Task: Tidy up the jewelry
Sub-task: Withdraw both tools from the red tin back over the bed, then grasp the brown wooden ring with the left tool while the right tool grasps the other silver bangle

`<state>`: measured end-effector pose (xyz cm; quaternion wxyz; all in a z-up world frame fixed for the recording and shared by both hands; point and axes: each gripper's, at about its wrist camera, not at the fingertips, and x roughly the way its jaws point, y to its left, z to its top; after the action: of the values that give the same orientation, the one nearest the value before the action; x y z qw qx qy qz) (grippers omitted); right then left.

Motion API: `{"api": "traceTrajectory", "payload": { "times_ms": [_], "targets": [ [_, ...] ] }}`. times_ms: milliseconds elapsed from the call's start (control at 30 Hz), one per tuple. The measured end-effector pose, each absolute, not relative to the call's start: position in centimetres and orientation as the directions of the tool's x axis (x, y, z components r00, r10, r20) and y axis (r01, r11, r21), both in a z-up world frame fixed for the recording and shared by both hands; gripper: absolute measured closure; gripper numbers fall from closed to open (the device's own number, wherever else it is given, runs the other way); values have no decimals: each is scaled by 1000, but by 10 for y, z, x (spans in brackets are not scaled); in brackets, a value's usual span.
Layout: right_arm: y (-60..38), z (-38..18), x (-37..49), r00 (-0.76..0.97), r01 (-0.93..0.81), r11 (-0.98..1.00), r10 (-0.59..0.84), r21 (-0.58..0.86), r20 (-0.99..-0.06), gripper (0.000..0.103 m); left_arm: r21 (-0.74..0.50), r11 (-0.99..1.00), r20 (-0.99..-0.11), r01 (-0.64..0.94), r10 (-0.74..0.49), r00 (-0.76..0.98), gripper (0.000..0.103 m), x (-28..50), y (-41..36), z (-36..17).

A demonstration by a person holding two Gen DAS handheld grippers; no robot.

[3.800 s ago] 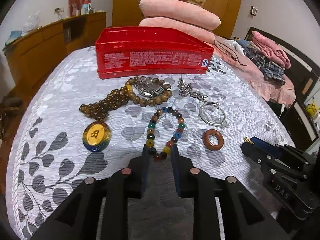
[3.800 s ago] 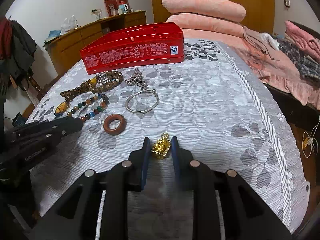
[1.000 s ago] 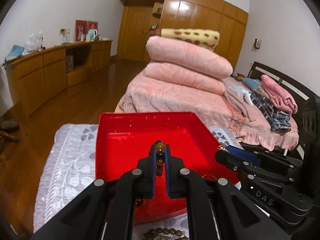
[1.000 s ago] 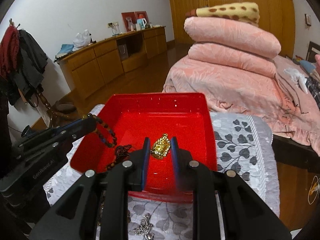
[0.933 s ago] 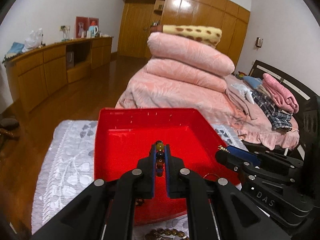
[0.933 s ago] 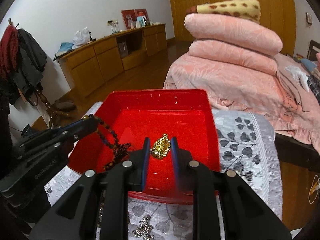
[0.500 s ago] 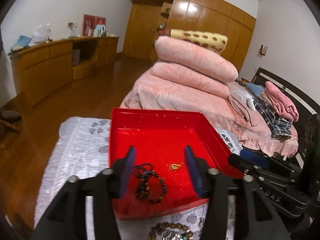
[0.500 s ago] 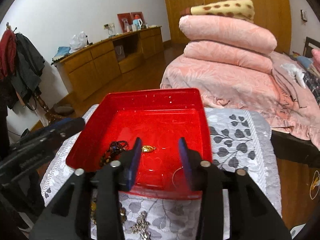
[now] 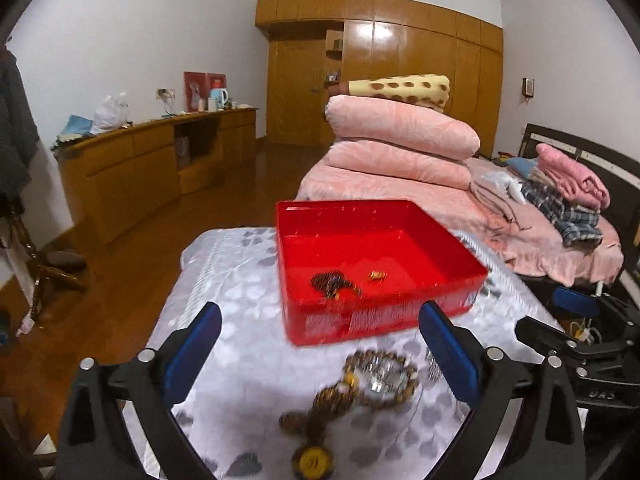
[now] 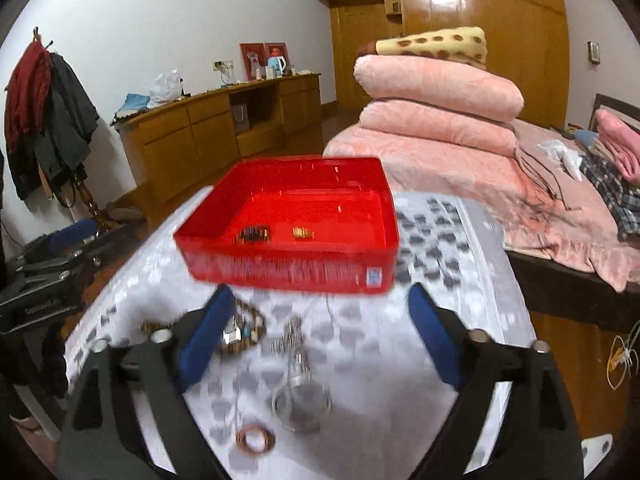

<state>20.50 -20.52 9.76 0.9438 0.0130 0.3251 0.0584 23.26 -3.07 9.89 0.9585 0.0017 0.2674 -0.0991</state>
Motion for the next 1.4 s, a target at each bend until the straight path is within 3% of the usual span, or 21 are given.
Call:
{"api": "traceTrajectory", "payload": {
  "times_ms": [400,633,733,1300,1400],
  "targets": [
    [-199,44,187,672,-65,992,126,112,-729,10,-81,983,-619,167,-181,764,6,207,-24,49],
    [-191,26,196,638,-60,994,108,90,-762,11,-62,985,-632,164,-166,757,6,197,-22,38],
    [-190,21,200,621,-58,994,108,91,-776,28,-71,984,-636,163,-170,752,6,197,-21,37],
    [-179,11,206,587,-56,998,46,16,-808,48,-86,985,-666,147,-166,727,6,208,-19,29],
    [-176,11,205,589,-62,998,42,7,-807,56,-80,986,-663,148,-163,730,6,208,-19,30]
  ]
}}
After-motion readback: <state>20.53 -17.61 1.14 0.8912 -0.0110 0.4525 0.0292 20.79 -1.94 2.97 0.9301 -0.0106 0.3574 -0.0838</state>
